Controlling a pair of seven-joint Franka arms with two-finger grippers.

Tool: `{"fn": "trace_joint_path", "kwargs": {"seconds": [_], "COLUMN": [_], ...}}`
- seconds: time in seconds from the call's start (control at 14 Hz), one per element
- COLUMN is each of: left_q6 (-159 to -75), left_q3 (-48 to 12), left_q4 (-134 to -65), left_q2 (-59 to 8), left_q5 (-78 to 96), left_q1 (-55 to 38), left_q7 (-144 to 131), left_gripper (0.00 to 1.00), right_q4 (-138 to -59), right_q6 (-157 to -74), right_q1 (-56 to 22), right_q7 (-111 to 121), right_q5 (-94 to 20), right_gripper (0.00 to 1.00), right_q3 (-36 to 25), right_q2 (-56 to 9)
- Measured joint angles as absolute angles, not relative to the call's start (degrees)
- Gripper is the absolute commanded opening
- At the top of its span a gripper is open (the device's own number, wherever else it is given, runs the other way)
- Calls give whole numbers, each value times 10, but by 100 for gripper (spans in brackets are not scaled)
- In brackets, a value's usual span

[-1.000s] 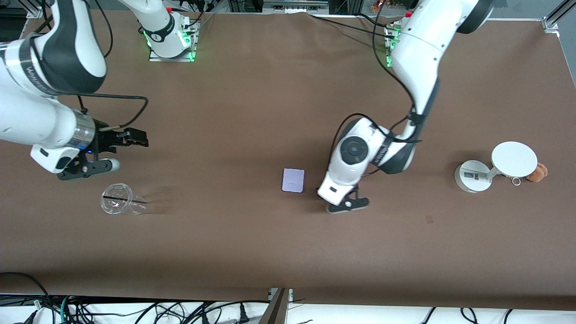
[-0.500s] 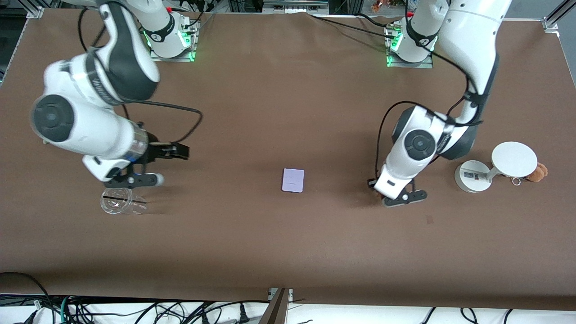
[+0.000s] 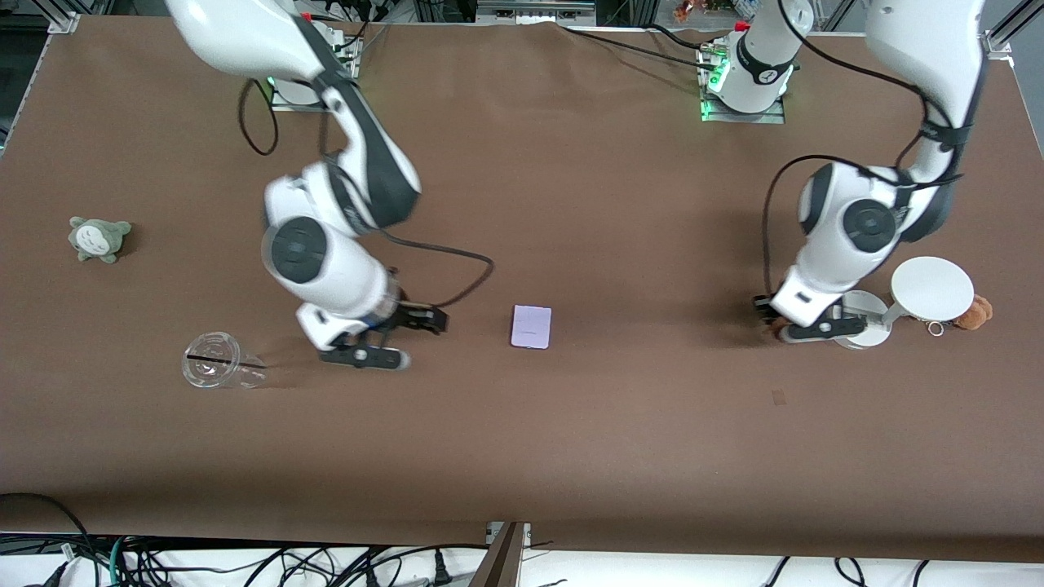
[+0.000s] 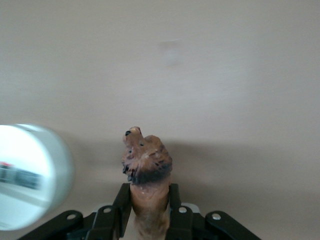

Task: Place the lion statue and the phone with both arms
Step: 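Carry the lion toward the white lamp while the right gripper reaches the phone, then grasp the white phone with the right gripper while the left lowers the lion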

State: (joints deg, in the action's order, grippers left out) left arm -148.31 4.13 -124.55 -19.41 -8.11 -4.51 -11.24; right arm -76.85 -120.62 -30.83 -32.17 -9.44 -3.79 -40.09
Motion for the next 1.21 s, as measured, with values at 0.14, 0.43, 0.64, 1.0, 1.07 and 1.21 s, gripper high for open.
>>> {"fn": "trace_joint_path", "kwargs": {"seconds": [0.14, 0.43, 0.64, 1.0, 1.07, 1.21], "left_q6": [-1508, -1510, -1526, -1561, -1563, -1569], "left_q3": [57, 55, 54, 56, 58, 61], "left_q4": [-1270, -1279, -1284, -1287, -1287, -1287], "left_q2": [-192, -192, -195, -217, -219, -223], "left_q5": [-81, -81, -81, -81, -81, -81], "left_q1": [-28, -24, -24, -23, -23, -21], "left_q7": [-77, -73, -73, -73, -73, -73], "left_gripper": [0, 0, 0, 0, 0, 26], "right_q4": [-766, -764, -747, -689, -676, -654], "right_q6": [-1245, -1321, -1349, -1360, -1361, -1364], "right_q1": [-337, -394, -414, -449, -454, -464], "right_q7": [-375, -483, -522, -575, -580, -588], "right_q5": [-92, -49, -38, -14, -14, -13], "right_gripper": [100, 100, 100, 100, 100, 100], "right_q3": [-38, -42, -44, -61, -62, -64], "right_q2": [-434, -481, -511, -569, -580, -599]}}
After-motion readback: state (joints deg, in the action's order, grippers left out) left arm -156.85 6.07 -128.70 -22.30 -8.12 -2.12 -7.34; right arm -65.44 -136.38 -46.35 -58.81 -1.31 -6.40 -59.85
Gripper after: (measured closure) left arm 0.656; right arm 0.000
